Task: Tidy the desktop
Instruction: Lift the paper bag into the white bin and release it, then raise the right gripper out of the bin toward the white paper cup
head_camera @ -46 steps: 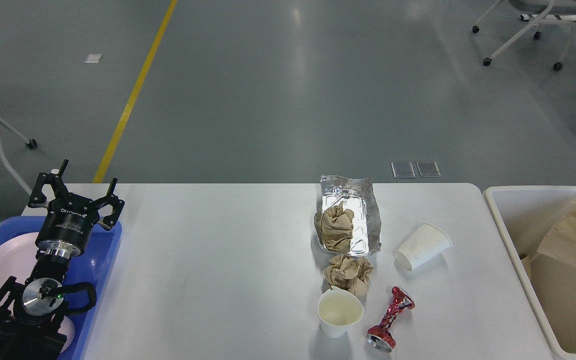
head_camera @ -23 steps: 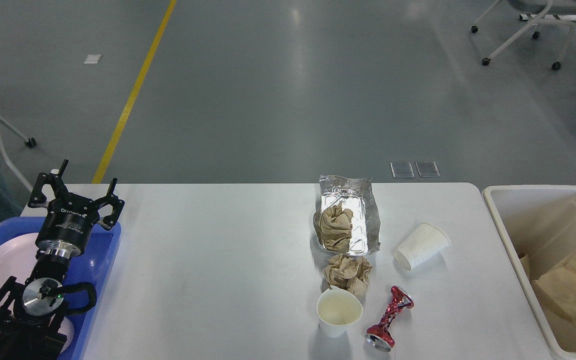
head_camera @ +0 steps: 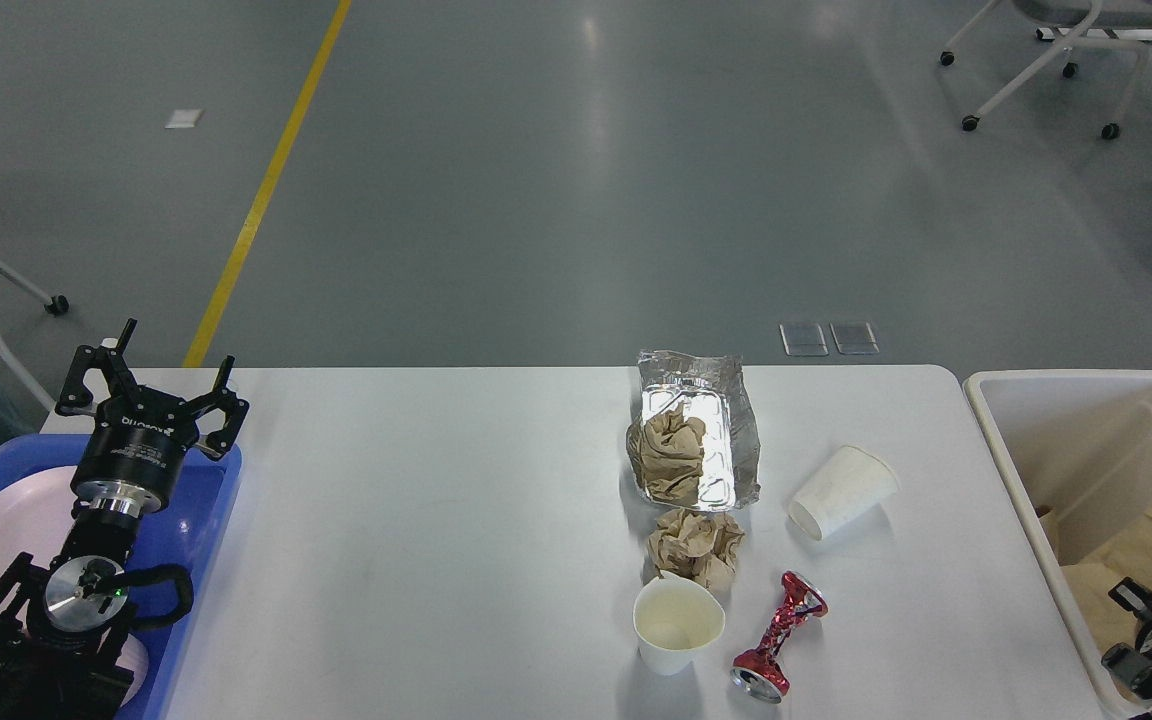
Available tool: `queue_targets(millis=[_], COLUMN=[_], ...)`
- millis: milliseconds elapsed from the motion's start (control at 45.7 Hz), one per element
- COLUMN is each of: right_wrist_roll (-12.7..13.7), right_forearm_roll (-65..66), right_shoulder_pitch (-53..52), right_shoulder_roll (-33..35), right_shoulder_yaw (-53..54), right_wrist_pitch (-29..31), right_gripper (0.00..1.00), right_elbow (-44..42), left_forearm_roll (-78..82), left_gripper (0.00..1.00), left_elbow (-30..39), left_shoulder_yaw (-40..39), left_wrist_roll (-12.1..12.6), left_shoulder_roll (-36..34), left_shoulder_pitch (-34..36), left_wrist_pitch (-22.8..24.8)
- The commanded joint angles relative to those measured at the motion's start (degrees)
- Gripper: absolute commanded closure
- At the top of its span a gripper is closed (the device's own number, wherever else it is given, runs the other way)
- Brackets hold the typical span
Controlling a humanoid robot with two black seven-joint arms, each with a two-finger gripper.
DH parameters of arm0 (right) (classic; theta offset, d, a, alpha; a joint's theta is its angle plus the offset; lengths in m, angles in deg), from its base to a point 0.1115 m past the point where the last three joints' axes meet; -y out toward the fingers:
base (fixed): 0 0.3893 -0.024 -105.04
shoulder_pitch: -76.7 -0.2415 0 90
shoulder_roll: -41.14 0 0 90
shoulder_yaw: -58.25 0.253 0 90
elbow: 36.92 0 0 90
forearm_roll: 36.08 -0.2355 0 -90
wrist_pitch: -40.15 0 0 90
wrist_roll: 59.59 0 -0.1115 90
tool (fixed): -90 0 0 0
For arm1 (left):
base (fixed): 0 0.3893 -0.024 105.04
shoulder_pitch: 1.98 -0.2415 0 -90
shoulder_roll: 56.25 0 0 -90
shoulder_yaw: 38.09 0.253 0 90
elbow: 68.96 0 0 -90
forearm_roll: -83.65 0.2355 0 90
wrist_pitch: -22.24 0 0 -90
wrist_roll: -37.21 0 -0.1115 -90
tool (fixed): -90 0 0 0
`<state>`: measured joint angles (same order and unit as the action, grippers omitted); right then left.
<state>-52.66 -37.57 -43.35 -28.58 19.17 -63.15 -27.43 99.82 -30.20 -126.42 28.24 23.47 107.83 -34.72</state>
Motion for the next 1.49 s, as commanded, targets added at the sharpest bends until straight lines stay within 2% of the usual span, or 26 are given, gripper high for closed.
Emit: queue_targets(millis=[0, 22, 66, 131, 285, 394, 591, 723, 832, 1029, 1248, 1358, 1467], right_wrist_roll=[-0.16, -0.25, -0.34, -0.34, -0.34, -0.42, -0.51, -0.34, -0.07, 0.10, 0.10, 0.19, 0.19], right_forearm_roll=[0.00, 0.00, 0.00, 0.00, 0.09, 0.09, 1.14, 2.89, 9.13, 17.84, 17.40, 17.31, 17.22], right_shoulder_pitch=[-0.35, -0.44, -0.53, -0.71, -0.88, -0.97, -2.90, -8.87, -18.79, -36.11, -58.43, -68.63, -77.42], right_shoulder_roll=[-0.16, -0.16, -0.25, -0.25, -0.25, -0.33, 0.10, 4.14, 9.76, 14.69, 13.91, 12.85, 11.89], right_shoulder_yaw=[-0.03, -0.03, -0.03, -0.03, -0.03, -0.03, 0.06, -2.13, -4.86, -10.56, -22.17, -25.95, -28.59], right_wrist_pitch=[-0.67, -0.94, -1.81, -2.87, -3.14, -3.14, -2.08, 0.46, 7.83, 24.00, 43.60, 50.90, 55.22], right_gripper=[0.49, 0.45, 0.29, 0.18, 0.13, 0.03, 0.00, 0.00, 0.00, 0.00, 0.00, 0.00, 0.00], right_elbow=[-0.17, -0.09, -0.17, -0.09, -0.08, 0.18, 1.67, 8.69, 18.35, 29.88, 40.33, 47.71, 54.57], left_forearm_roll=[0.00, 0.00, 0.00, 0.00, 0.00, 0.00, 0.00, 0.00, 0.00, 0.00, 0.00, 0.00, 0.00], left_gripper=[0.04, 0.04, 0.04, 0.04, 0.04, 0.04, 0.04, 0.04, 0.04, 0.04, 0.04, 0.04, 0.04], left_elbow=[0.00, 0.00, 0.00, 0.00, 0.00, 0.00, 0.00, 0.00, 0.00, 0.00, 0.00, 0.00, 0.00], left_shoulder_yaw=[0.00, 0.00, 0.00, 0.00, 0.00, 0.00, 0.00, 0.00, 0.00, 0.00, 0.00, 0.00, 0.00], left_wrist_roll=[0.00, 0.00, 0.00, 0.00, 0.00, 0.09, 0.00, 0.09, 0.09, 0.09, 0.00, 0.00, 0.00], left_shoulder_roll=[0.00, 0.00, 0.00, 0.00, 0.00, 0.00, 0.00, 0.00, 0.00, 0.00, 0.00, 0.00, 0.00], left_shoulder_pitch=[0.05, -0.03, 0.05, -0.04, 0.05, -0.03, -0.03, -0.03, 0.05, 0.05, 0.05, 0.05, 0.05], left_wrist_pitch=[0.00, 0.00, 0.00, 0.00, 0.00, 0.00, 0.00, 0.00, 0.00, 0.00, 0.00, 0.00, 0.00])
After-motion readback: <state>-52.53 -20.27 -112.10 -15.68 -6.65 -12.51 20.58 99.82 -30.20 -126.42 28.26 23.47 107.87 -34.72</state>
